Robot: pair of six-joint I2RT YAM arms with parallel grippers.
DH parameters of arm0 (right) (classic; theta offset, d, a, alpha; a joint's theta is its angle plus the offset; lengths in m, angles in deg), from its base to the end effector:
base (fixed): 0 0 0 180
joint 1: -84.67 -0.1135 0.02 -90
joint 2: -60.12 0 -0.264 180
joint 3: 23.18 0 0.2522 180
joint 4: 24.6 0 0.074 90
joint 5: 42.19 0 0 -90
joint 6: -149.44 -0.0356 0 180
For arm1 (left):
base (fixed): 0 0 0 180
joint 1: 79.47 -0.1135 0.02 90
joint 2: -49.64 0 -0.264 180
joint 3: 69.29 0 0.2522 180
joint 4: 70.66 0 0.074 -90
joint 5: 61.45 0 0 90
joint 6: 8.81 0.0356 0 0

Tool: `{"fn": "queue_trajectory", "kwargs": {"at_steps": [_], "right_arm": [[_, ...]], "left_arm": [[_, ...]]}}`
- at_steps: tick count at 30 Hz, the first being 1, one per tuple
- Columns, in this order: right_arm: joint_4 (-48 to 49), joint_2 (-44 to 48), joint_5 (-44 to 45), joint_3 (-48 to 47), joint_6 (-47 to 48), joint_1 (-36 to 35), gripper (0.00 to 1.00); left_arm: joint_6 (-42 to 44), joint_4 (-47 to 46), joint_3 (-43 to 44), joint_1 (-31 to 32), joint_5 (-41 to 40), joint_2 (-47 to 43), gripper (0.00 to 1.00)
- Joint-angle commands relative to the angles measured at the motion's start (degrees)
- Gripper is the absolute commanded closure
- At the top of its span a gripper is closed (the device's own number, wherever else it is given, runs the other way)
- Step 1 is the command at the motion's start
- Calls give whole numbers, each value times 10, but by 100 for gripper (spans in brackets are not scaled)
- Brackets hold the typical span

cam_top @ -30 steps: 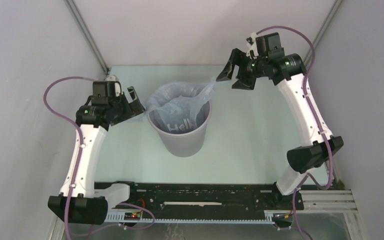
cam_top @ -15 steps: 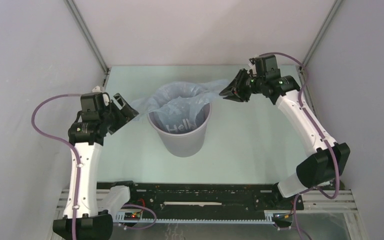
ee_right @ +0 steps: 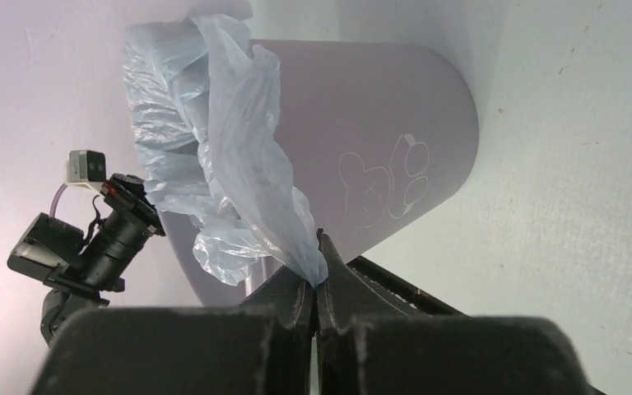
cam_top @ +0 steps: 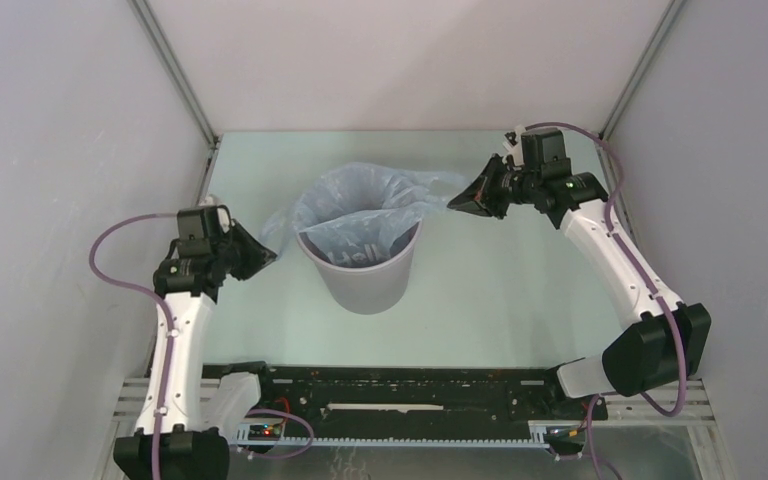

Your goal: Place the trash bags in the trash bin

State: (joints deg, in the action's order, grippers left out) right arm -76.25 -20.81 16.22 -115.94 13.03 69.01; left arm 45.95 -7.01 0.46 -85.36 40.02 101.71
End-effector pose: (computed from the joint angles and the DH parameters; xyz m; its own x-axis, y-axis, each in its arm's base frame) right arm 0.2890 0.1004 0.3591 -0.8723 0.3962 -0.2866 0.0210 0.6158 0.7876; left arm 0.1735 0.0108 0.3200 -0.6054 -0.6309 -0.4852 -0.3825 0.7652 -0.5178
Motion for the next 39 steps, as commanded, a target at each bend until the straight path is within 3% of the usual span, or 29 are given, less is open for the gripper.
{"fn": "queue_trajectory", "kwargs": {"at_steps": [1, 7, 10, 18, 23, 28, 32, 39], "right_arm": [[-8, 18, -15, 9, 57, 3, 100], [-68, 44, -47, 9, 107, 6, 100], [-90, 55, -72, 16, 123, 7, 100], [-128, 97, -91, 22, 155, 17, 100], [-173, 100, -58, 22, 207, 41, 99], [-149, 67, -15, 22, 247, 50, 83], [-113, 17, -9, 21, 263, 49, 87], [-159, -6, -23, -33, 265, 39, 47]], "left_arm": [[-16, -9, -36, -5, 50, -41, 90], [-19, 44, -43, -4, 49, -101, 92], [-19, 67, -53, -3, 54, -116, 99], [-3, 111, -31, -4, 16, -137, 100], [7, 133, 13, -3, -8, -129, 100], [-15, 108, -45, -4, 44, -148, 100], [-36, 70, -118, -4, 87, -171, 100], [-17, 59, -122, -4, 86, -151, 100]]}}
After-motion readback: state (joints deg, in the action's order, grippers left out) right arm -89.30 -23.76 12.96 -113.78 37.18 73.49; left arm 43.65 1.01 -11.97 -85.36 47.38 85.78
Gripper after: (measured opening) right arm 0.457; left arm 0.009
